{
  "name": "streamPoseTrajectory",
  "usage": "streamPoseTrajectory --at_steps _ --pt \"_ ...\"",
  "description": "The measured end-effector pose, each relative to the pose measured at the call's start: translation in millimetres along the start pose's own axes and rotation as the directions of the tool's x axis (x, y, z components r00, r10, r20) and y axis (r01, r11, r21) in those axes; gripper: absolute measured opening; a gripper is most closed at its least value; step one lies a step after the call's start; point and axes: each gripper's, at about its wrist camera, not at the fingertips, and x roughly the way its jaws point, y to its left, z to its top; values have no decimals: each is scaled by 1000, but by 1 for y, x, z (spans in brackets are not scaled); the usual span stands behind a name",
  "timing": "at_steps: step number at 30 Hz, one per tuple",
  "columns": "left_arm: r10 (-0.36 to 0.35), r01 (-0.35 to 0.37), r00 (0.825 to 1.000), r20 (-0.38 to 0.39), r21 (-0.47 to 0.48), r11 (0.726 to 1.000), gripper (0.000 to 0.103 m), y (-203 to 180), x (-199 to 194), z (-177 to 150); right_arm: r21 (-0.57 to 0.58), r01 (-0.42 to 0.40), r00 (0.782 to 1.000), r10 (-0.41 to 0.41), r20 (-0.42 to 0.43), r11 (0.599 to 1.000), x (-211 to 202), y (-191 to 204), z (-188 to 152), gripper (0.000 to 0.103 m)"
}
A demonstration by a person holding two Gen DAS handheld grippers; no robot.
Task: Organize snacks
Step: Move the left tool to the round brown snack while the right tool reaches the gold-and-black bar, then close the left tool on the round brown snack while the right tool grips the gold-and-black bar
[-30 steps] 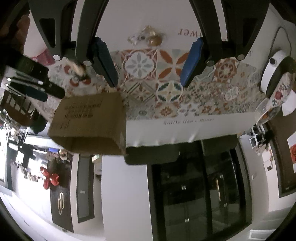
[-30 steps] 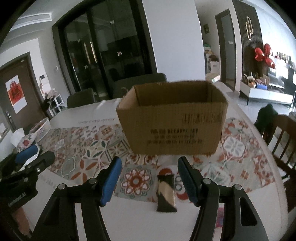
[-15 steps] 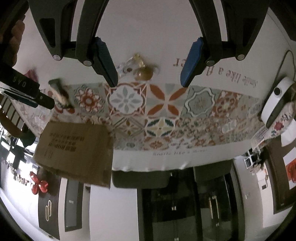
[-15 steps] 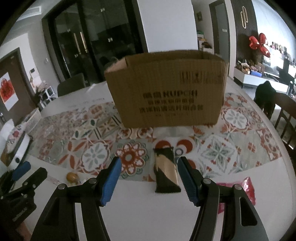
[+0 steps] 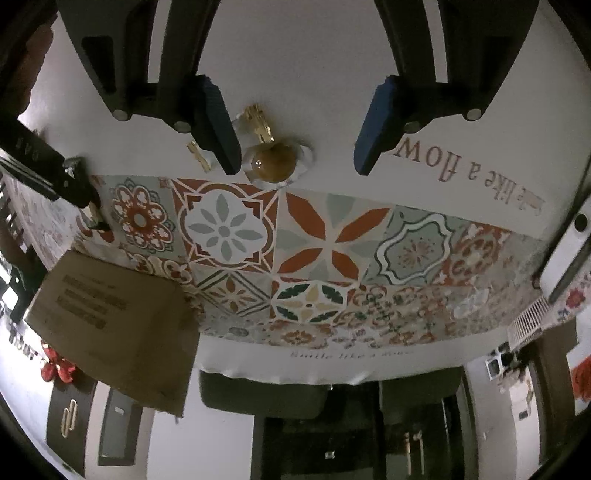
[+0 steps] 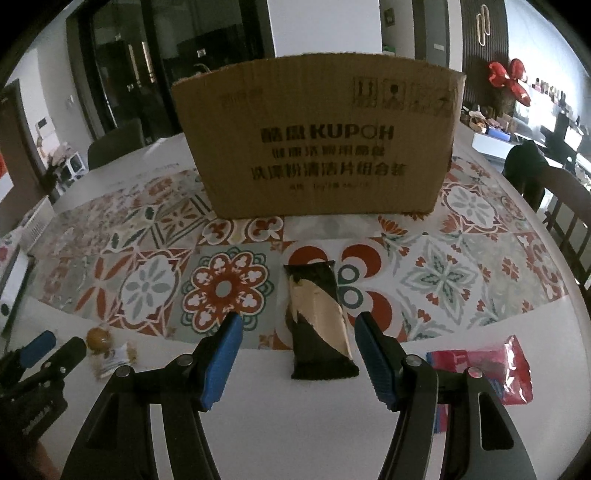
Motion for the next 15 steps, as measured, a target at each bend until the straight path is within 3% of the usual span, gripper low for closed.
streamPoseTrajectory --at_steps 6,12,15 --pt "-5 5 1000 -16 -13 1000 59 -3 12 1 19 5 1000 -5 -17 1000 11 -3 4 64" --pt "-22 20 999 -44 -42 999 49 -5 20 1 34 9 999 -8 -31 999 19 -8 5 64" --pt "-32 29 998 -57 -45 999 40 -7 23 1 41 -3 999 5 -43 999 23 -10 5 63"
